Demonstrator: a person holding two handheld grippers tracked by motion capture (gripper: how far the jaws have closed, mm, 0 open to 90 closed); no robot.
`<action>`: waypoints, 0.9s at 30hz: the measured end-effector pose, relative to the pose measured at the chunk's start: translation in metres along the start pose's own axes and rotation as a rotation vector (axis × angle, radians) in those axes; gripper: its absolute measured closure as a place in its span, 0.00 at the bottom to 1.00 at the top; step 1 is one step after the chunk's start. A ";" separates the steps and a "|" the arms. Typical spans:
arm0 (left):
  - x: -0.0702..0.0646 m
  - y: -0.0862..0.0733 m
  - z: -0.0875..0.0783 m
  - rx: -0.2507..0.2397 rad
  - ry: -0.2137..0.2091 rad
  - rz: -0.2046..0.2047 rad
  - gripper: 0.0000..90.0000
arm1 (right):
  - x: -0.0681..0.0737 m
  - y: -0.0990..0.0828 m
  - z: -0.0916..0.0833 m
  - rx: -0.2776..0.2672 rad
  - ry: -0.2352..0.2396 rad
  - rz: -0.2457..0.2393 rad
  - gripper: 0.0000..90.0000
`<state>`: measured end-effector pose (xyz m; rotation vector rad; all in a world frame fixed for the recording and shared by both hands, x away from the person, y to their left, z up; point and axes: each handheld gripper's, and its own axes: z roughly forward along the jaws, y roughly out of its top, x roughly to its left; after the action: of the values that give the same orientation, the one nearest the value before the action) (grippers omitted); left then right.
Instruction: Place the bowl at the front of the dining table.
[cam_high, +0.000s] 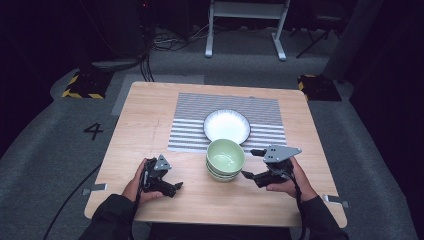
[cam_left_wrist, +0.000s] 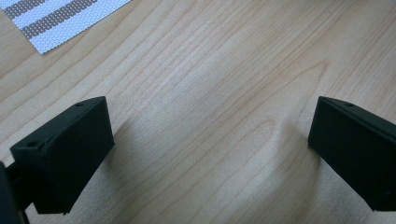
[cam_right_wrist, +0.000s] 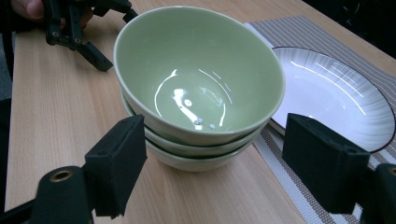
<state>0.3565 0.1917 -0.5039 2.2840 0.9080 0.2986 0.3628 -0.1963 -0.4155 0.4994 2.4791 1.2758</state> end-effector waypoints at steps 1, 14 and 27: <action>0.000 0.000 0.000 0.000 0.000 0.000 0.00 | 0.000 0.000 0.000 0.000 0.000 0.000 0.24; 0.000 0.000 0.000 0.000 0.001 0.000 0.00 | 0.008 0.012 0.021 0.015 0.074 -0.018 0.24; 0.000 0.000 0.000 0.000 0.001 0.000 0.00 | 0.014 0.021 0.050 0.049 0.167 -0.042 0.30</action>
<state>0.3565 0.1918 -0.5039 2.2844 0.9084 0.3002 0.3743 -0.1427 -0.4272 0.3638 2.6483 1.2912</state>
